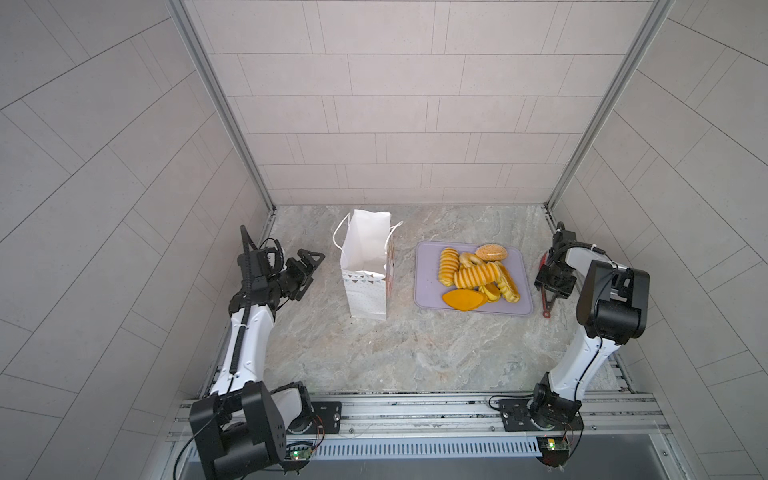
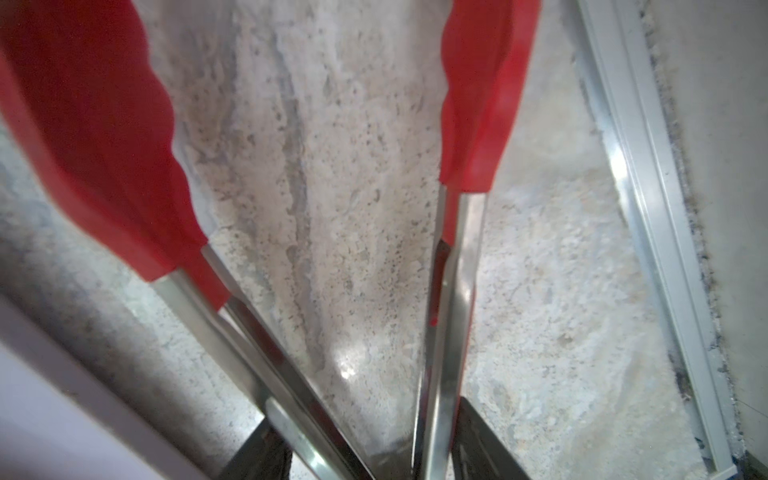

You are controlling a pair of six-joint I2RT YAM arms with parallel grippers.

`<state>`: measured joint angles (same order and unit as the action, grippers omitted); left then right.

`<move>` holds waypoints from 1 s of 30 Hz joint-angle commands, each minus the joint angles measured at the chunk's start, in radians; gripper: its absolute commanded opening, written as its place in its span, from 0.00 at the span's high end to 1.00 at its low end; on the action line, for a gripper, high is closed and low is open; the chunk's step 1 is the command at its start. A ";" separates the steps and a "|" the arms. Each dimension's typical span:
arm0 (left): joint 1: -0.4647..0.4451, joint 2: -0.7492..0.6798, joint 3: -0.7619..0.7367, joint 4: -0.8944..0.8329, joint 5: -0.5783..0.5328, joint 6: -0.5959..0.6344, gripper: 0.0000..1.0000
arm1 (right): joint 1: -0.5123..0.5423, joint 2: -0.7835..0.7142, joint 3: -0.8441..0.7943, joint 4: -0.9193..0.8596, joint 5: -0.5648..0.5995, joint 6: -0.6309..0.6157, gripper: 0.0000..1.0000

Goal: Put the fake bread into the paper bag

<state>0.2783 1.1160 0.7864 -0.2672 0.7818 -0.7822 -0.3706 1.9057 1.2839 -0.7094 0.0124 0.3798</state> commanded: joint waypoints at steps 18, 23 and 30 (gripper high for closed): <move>-0.152 -0.078 0.096 -0.139 -0.172 0.039 0.00 | -0.014 0.089 0.015 0.041 -0.060 0.042 0.31; -0.153 -0.084 0.100 -0.148 -0.170 0.043 0.00 | -0.018 0.071 -0.029 0.071 -0.060 0.038 0.36; -0.154 -0.085 0.117 -0.155 -0.165 0.050 0.00 | -0.018 -0.031 -0.093 0.117 -0.069 0.042 0.43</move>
<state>0.1303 1.0466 0.8661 -0.4122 0.6212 -0.7502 -0.3870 1.8931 1.2385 -0.5915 -0.0483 0.4206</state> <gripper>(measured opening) 0.998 0.577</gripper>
